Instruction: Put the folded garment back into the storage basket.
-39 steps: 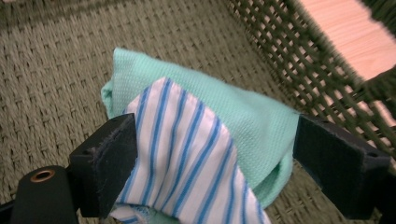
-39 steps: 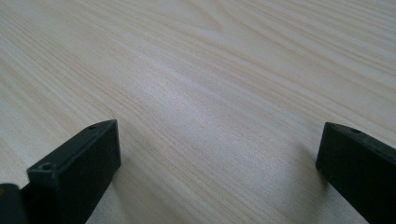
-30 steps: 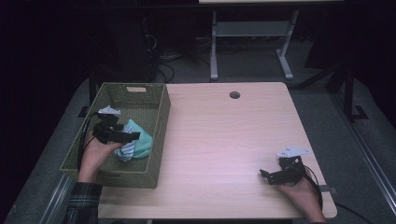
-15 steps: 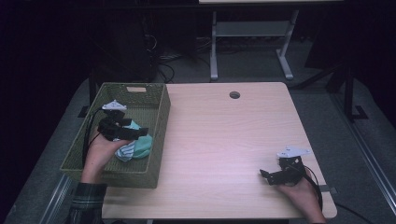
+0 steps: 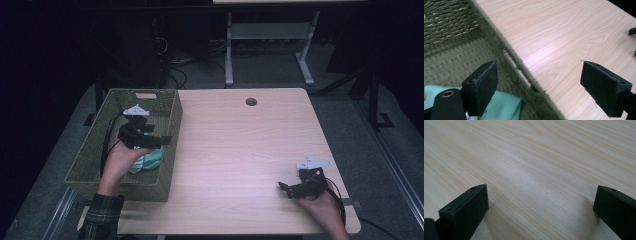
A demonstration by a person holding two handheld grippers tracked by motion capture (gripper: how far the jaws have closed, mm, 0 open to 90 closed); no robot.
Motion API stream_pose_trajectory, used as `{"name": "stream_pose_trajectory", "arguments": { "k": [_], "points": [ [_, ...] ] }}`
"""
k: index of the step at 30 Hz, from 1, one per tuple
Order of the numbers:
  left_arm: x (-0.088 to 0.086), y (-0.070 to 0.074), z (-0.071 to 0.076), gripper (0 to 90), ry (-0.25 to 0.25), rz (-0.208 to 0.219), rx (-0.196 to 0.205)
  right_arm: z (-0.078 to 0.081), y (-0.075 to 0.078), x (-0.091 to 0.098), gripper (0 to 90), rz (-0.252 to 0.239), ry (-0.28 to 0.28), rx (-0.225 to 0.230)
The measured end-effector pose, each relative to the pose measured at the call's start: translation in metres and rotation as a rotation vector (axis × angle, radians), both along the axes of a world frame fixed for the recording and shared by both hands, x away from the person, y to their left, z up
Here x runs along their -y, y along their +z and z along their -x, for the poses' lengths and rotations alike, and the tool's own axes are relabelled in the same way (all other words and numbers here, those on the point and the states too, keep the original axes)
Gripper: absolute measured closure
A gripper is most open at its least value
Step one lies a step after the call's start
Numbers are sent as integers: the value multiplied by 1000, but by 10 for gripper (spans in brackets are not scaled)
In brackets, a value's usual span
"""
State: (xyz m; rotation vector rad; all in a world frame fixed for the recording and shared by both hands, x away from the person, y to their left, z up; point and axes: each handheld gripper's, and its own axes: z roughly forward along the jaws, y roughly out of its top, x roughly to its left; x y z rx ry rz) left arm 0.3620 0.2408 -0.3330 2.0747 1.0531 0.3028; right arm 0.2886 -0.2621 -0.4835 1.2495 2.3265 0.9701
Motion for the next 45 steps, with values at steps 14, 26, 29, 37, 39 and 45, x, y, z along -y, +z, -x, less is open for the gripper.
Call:
{"name": "stream_pose_trajectory", "arguments": {
  "k": [14, 26, 29, 37, 39, 45],
  "points": [
    [35, 3, 0, 139, -63, 33, 2, 0, 0, 0, 0, 0, -2, 1],
    [73, -9, 1, 139, -116, 43, -2, 0, 0, 0, 0, 0, -2, 1],
    [78, -12, 2, 139, -118, 50, 6, 0, 0, 0, 0, 0, -2, 1],
    [99, -26, 6, 139, -142, 56, 11, 0, 0, 0, 0, 0, -2, 1],
    [106, -33, 7, 139, -145, 58, 2, 0, 0, 0, 0, 1, -2, 1],
    [121, -47, 12, 139, -150, 51, 2, 0, 0, 0, 0, 1, -2, 1]
  ]
}}
